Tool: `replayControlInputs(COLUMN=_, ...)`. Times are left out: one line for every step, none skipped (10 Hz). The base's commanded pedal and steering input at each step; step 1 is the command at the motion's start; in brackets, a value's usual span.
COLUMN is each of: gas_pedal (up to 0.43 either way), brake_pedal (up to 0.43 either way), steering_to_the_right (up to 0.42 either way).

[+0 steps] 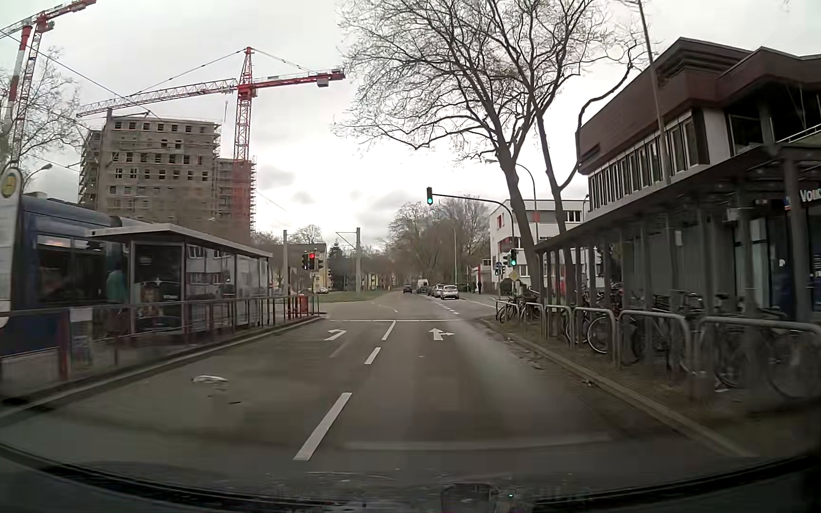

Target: Follow the waypoints while adhering to traffic rules and regulations

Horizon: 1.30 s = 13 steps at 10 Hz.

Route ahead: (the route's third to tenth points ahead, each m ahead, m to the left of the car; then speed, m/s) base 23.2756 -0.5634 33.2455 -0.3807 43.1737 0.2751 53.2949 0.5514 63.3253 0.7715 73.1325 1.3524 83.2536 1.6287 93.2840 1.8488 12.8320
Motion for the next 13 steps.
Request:
replayControlInputs(gas_pedal=0.118, brake_pedal=0.0, steering_to_the_right=-0.002)
replayControlInputs(gas_pedal=0.118, brake_pedal=0.0, steering_to_the_right=-0.002)
replayControlInputs(gas_pedal=0.118, brake_pedal=0.0, steering_to_the_right=-0.002)
replayControlInputs(gas_pedal=0.118, brake_pedal=0.0, steering_to_the_right=-0.002)
replayControlInputs(gas_pedal=0.118, brake_pedal=0.0, steering_to_the_right=-0.002)
replayControlInputs(gas_pedal=0.118, brake_pedal=0.0, steering_to_the_right=-0.002)
replayControlInputs(gas_pedal=0.118, brake_pedal=0.0, steering_to_the_right=-0.002)
replayControlInputs(gas_pedal=0.118, brake_pedal=0.0, steering_to_the_right=-0.003)
replayControlInputs(gas_pedal=0.118, brake_pedal=0.0, steering_to_the_right=-0.004)
replayControlInputs(gas_pedal=0.118, brake_pedal=0.0, steering_to_the_right=-0.005)
replayControlInputs(gas_pedal=0.118, brake_pedal=0.0, steering_to_the_right=-0.005)
replayControlInputs(gas_pedal=0.118, brake_pedal=0.0, steering_to_the_right=-0.005)
replayControlInputs(gas_pedal=0.118, brake_pedal=0.0, steering_to_the_right=-0.005)
